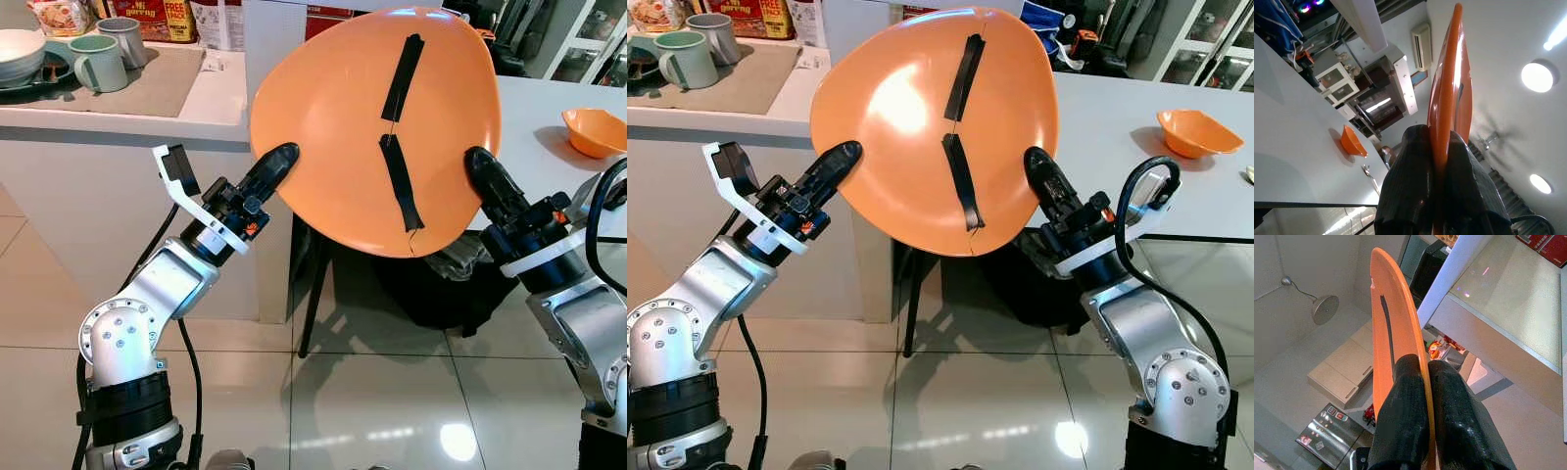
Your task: Setting the table
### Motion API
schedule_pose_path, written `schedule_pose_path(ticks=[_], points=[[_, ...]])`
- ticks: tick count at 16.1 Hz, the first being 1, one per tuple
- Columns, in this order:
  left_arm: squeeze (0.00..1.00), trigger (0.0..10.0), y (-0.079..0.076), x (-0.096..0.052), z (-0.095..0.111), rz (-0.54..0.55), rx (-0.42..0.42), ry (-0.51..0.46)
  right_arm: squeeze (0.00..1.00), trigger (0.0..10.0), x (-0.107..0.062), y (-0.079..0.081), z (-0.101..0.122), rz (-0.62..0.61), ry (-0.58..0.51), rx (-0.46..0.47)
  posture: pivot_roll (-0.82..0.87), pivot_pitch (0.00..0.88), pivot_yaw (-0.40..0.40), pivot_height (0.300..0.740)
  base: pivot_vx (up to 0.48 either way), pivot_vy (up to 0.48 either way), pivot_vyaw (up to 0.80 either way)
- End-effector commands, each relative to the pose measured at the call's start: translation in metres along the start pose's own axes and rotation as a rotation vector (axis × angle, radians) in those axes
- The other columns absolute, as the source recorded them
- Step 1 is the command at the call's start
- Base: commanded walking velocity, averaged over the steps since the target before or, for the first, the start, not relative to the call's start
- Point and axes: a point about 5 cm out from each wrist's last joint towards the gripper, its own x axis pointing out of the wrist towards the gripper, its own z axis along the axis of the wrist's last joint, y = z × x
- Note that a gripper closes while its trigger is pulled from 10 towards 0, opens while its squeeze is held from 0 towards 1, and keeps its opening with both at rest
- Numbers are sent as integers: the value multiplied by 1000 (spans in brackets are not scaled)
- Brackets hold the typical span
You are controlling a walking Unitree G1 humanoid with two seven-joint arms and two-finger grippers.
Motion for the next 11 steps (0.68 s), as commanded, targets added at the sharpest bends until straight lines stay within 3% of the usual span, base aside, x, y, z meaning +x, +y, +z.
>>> schedule_pose_path(ticks=[1, 2, 3, 7, 8, 9, 11], points=[[0, 10000, -6, 7, -1, -28, 9, 13, 0, 0, 1, 7, 2, 33, 0, -2, 53, 4, -61, 740, 0, 0, 0], [796, 10000, -4, 8, -2, -16, 10, 21, 0, 0, 1, 6, 2, 31, -3, -1, 53, 4, -61, 740, 0, 0, 0], [1000, 10000, -3, 8, -1, -12, -2, 8, 0, 0, 1, 6, 3, 27, -7, 0, 53, 4, -61, 740, 0, 0, 0], [1000, 10000, 1, 8, 4, 28, 20, -7, 0, 0, 0, 2, 9, -2, -49, 4, 52, 3, -63, 740, 0, 0, 0], [765, 10000, 4, 8, 6, 70, 69, -17, 0, 0, -2, 0, 11, -24, -65, -5, 52, 3, -63, 740, 0, 0, 0], [0, 10000, 7, 7, 9, 104, 113, -29, 0, 0, -2, -3, 13, -46, -79, -15, 52, 3, -63, 740, 0, 0, 0], [0, 10000, 14, 3, 24, 168, 160, -90, 0, 0, -6, -10, 24, -111, -136, -36, 47, 8, -62, 740, 0, 0, 0]])
